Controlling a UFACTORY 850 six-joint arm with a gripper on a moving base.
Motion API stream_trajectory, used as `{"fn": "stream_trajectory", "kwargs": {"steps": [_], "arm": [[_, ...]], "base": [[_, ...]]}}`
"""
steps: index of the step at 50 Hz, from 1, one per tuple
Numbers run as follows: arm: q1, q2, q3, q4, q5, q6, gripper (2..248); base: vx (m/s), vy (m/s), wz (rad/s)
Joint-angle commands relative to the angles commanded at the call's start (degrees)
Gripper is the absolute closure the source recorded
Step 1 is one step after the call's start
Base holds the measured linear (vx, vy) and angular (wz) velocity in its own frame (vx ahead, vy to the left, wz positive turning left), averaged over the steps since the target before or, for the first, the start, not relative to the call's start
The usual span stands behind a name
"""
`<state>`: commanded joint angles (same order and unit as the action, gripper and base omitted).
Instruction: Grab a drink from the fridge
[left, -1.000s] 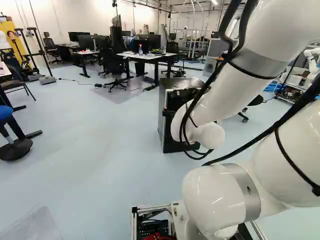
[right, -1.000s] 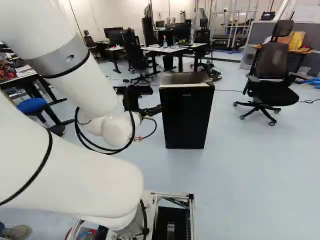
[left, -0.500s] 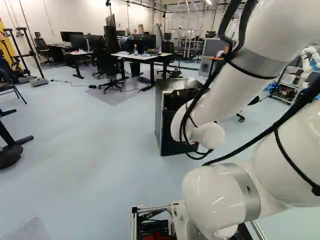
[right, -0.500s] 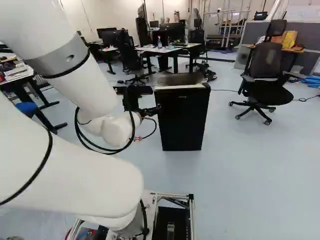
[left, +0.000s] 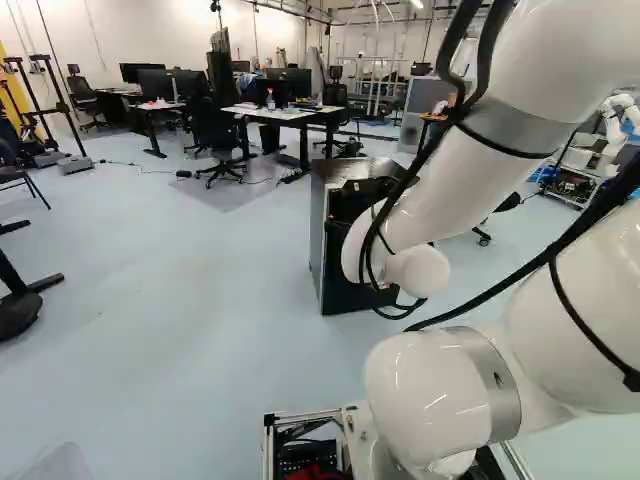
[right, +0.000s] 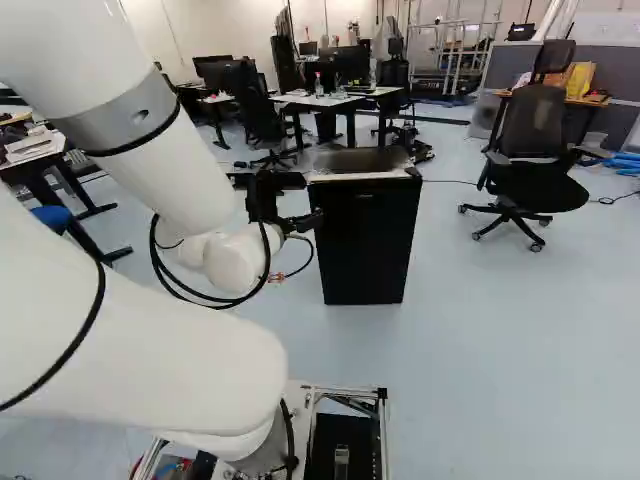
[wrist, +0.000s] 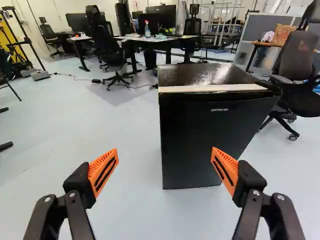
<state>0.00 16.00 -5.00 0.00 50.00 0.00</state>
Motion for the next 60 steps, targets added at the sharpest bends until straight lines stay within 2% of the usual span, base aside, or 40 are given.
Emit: {"fn": "stream_trajectory", "kwargs": {"steps": [60], "arm": [[0.0,0.0,0.0,0.0,0.0,0.0,3]], "base": [[0.03,0.0,-0.003]]}}
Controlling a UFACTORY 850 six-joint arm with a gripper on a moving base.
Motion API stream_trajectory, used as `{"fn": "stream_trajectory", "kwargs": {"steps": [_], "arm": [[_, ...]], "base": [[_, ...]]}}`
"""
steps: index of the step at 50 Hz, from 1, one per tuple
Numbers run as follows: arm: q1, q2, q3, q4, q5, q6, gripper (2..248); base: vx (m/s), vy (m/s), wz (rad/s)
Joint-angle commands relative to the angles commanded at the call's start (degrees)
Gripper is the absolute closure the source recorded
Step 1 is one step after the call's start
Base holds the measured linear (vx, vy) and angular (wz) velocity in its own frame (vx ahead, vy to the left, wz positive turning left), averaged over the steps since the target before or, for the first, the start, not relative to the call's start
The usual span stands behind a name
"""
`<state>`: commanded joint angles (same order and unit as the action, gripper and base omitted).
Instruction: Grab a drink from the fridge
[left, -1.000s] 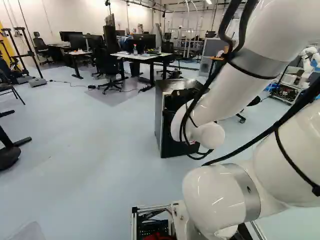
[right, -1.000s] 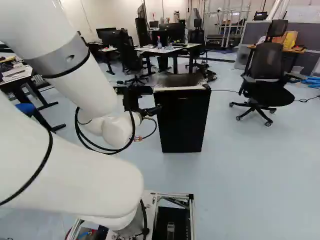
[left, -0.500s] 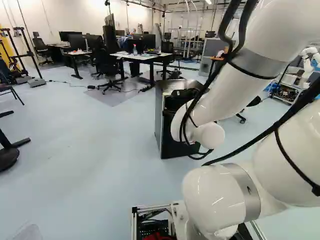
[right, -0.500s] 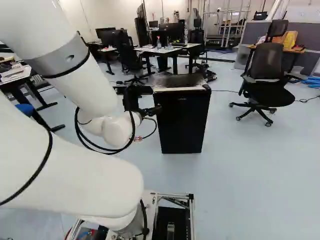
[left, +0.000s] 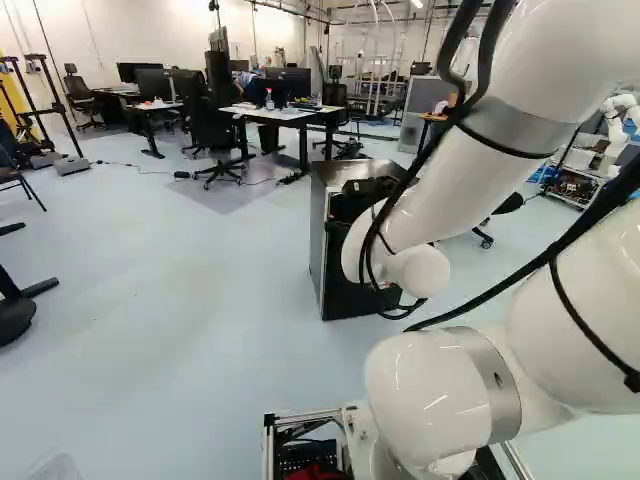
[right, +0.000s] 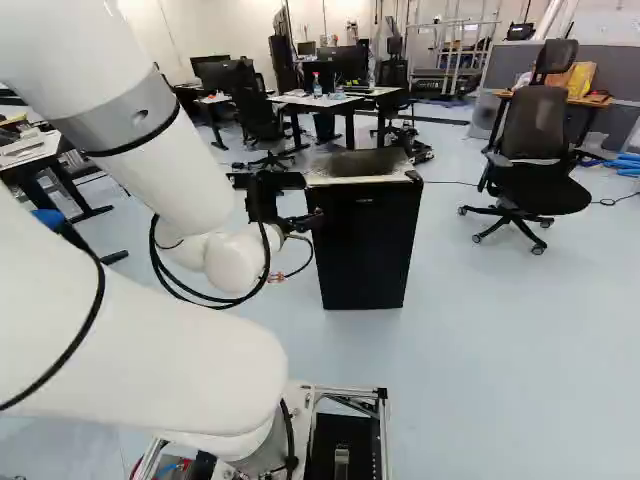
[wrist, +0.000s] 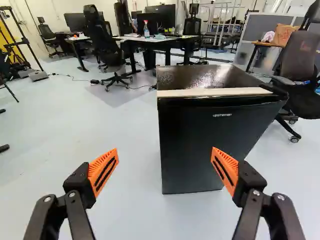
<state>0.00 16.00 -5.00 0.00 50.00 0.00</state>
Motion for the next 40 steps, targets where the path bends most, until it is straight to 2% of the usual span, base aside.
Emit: {"fn": "stream_trajectory", "kwargs": {"steps": [40], "arm": [[0.0,0.0,0.0,0.0,0.0,0.0,3]], "base": [[0.045,0.0,-0.006]]}}
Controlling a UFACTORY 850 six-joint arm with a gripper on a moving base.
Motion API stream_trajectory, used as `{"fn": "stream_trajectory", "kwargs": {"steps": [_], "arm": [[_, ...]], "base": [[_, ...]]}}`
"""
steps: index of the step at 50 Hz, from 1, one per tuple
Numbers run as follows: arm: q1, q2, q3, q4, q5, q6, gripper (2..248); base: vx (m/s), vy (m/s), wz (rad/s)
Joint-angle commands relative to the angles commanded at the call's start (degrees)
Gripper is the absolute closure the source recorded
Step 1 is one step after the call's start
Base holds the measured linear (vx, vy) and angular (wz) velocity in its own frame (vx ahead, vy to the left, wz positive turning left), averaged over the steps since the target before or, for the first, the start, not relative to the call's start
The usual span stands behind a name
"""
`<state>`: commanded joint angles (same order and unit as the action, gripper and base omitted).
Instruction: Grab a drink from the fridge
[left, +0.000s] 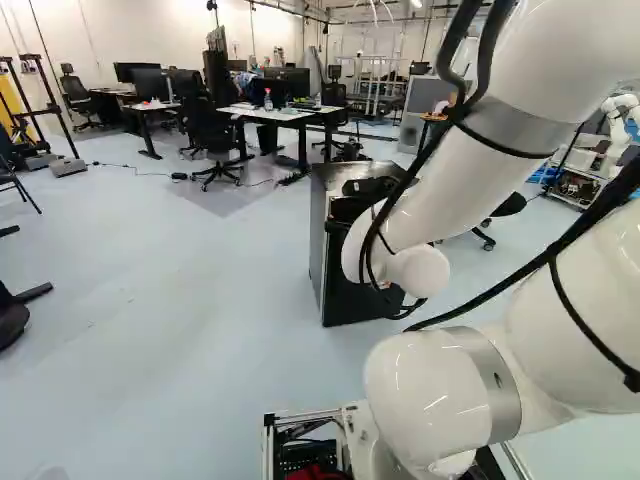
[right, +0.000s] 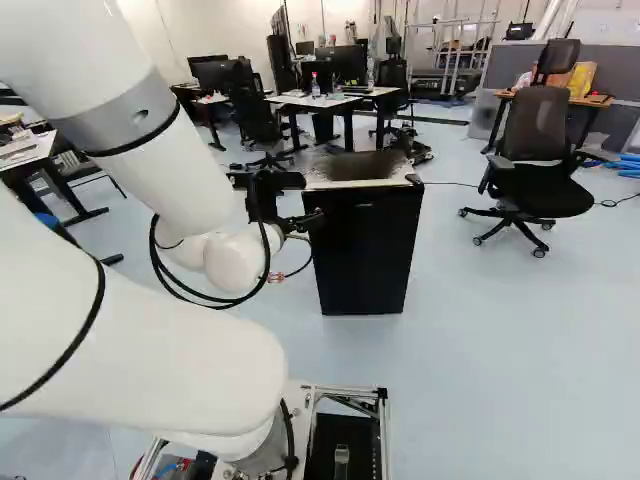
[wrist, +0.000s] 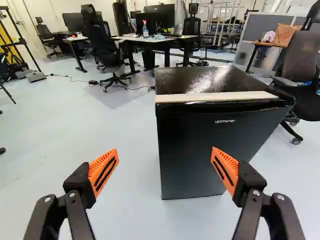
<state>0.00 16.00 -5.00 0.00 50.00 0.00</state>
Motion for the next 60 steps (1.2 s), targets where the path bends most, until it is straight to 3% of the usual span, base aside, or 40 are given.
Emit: {"fn": "stream_trajectory", "kwargs": {"steps": [31,42,60], "arm": [[0.3,-0.4,-0.4,0.0,0.0,0.0,3],[2.1,-2.3,-1.9,0.8,0.0,0.0,3],[5.9,-5.3,-4.7,5.8,0.0,0.0,3]], "base": [[0.016,0.0,-0.002],[0.0,0.0,0.0],[0.0,0.0,0.0]]}}
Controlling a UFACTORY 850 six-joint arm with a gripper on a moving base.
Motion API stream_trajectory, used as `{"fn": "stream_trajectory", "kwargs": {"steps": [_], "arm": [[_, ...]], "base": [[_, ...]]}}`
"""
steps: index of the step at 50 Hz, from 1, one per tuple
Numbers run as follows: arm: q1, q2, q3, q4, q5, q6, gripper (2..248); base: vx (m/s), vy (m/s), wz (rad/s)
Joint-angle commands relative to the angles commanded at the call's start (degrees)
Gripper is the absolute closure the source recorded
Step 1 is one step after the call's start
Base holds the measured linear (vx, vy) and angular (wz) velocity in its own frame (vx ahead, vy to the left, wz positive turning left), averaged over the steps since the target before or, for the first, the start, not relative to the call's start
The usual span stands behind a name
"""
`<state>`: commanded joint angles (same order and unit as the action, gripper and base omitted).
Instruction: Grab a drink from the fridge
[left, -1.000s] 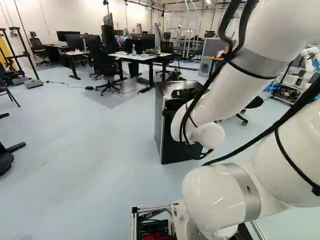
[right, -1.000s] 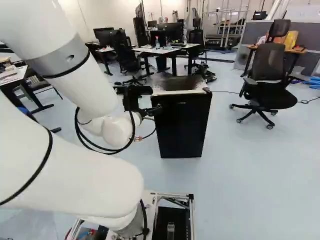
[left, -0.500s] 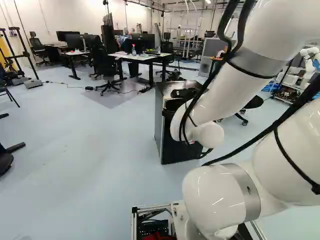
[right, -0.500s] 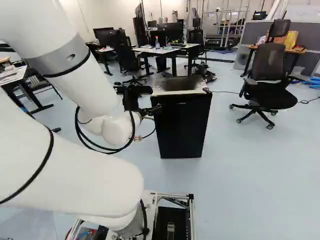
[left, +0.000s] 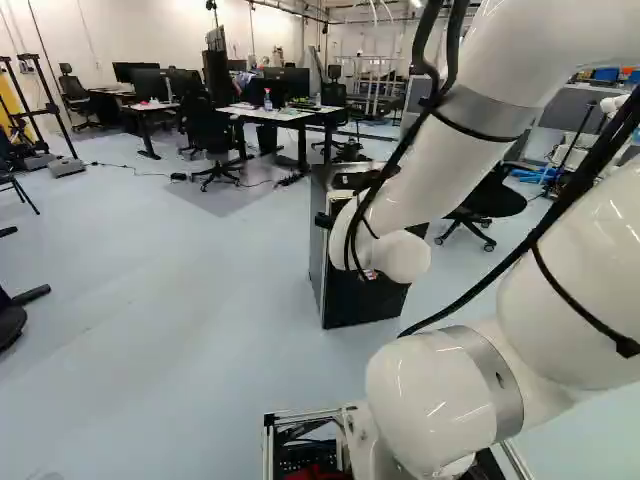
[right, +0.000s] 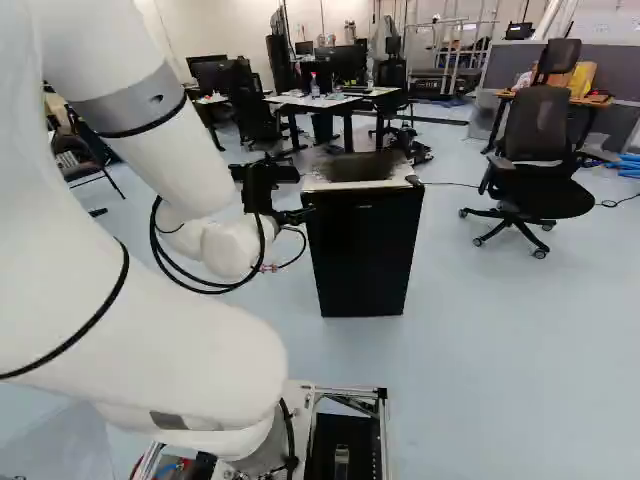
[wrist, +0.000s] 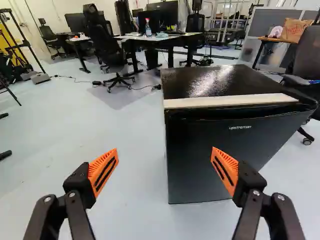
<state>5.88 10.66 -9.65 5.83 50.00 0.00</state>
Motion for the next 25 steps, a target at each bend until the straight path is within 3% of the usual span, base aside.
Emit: {"fn": "stream_trajectory", "kwargs": {"steps": [25], "arm": [[5.6,-2.0,-1.8,6.5,2.9,0.0,3]], "base": [[0.0,0.0,0.0]]}}
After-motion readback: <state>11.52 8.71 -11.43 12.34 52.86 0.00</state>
